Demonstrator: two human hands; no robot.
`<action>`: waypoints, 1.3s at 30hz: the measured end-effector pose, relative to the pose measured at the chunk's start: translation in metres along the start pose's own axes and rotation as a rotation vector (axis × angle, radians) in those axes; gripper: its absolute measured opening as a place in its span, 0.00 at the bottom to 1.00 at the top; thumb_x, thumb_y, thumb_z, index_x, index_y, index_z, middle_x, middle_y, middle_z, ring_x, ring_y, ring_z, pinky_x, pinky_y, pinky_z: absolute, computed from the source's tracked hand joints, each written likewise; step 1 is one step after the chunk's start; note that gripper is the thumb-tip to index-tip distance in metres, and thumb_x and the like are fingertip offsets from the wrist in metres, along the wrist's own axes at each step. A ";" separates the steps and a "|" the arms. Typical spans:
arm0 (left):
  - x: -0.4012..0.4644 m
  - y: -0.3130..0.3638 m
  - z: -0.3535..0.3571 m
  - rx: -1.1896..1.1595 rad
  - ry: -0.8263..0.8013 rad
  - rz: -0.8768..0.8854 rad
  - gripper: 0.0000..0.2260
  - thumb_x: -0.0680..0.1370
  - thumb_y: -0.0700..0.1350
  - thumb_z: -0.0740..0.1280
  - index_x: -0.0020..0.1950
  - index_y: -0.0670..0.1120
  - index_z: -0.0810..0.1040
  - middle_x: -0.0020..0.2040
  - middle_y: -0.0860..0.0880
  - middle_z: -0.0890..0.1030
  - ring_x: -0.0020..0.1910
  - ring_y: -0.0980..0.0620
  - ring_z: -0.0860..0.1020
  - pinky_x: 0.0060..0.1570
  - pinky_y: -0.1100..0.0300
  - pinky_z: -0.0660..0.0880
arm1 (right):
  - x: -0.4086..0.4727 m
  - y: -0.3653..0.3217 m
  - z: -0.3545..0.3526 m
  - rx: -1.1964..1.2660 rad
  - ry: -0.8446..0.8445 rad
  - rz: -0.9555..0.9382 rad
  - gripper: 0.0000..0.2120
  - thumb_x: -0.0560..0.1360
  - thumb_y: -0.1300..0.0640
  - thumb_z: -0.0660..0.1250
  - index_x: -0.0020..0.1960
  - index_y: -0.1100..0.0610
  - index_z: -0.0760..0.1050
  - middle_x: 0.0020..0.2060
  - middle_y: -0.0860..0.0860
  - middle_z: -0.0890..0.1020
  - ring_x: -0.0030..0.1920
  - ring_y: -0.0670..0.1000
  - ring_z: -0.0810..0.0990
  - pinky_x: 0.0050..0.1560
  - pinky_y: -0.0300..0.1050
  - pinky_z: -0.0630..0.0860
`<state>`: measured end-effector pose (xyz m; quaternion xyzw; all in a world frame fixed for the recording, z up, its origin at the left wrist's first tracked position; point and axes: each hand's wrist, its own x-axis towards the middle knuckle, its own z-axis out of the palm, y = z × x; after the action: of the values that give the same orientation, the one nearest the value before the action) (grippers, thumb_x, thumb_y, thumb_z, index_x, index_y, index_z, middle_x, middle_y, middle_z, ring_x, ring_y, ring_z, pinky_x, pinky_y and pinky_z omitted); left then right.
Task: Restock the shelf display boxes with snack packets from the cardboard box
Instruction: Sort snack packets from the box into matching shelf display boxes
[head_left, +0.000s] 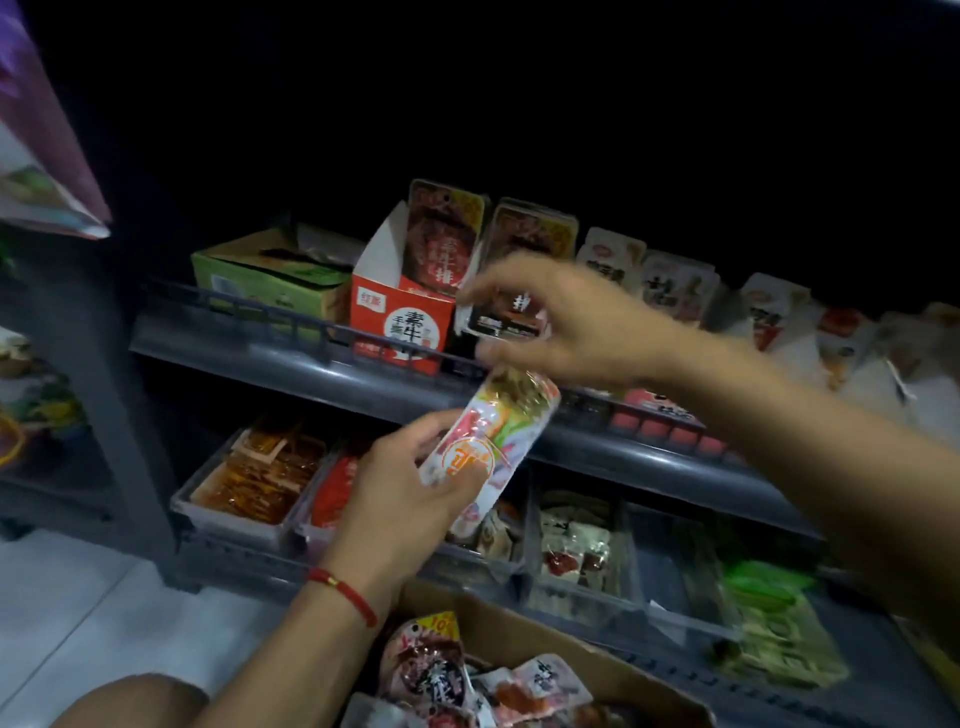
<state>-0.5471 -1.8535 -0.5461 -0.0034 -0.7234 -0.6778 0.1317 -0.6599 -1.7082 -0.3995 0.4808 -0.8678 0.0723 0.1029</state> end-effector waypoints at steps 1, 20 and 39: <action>-0.002 0.000 0.002 0.019 -0.015 0.016 0.16 0.75 0.34 0.75 0.55 0.55 0.83 0.48 0.57 0.87 0.48 0.57 0.85 0.48 0.63 0.81 | -0.015 -0.006 0.001 -0.029 -0.134 -0.002 0.23 0.76 0.44 0.72 0.69 0.48 0.74 0.62 0.45 0.79 0.60 0.45 0.76 0.61 0.41 0.72; -0.022 0.060 0.130 0.076 -0.435 0.023 0.10 0.81 0.36 0.68 0.58 0.49 0.80 0.50 0.43 0.87 0.50 0.42 0.86 0.54 0.44 0.82 | -0.229 0.017 -0.018 0.509 0.208 0.625 0.20 0.75 0.52 0.76 0.64 0.44 0.75 0.50 0.40 0.83 0.49 0.41 0.83 0.49 0.44 0.81; 0.023 0.109 0.217 0.488 -0.278 0.391 0.14 0.79 0.38 0.69 0.59 0.56 0.77 0.54 0.60 0.80 0.55 0.64 0.77 0.50 0.70 0.74 | -0.316 0.234 -0.133 -0.151 0.557 1.045 0.15 0.83 0.59 0.63 0.68 0.58 0.75 0.60 0.59 0.80 0.58 0.58 0.80 0.44 0.35 0.70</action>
<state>-0.5900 -1.6356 -0.4445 -0.2027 -0.8610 -0.4396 0.1561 -0.6809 -1.2961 -0.3550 -0.0558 -0.9324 0.1748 0.3113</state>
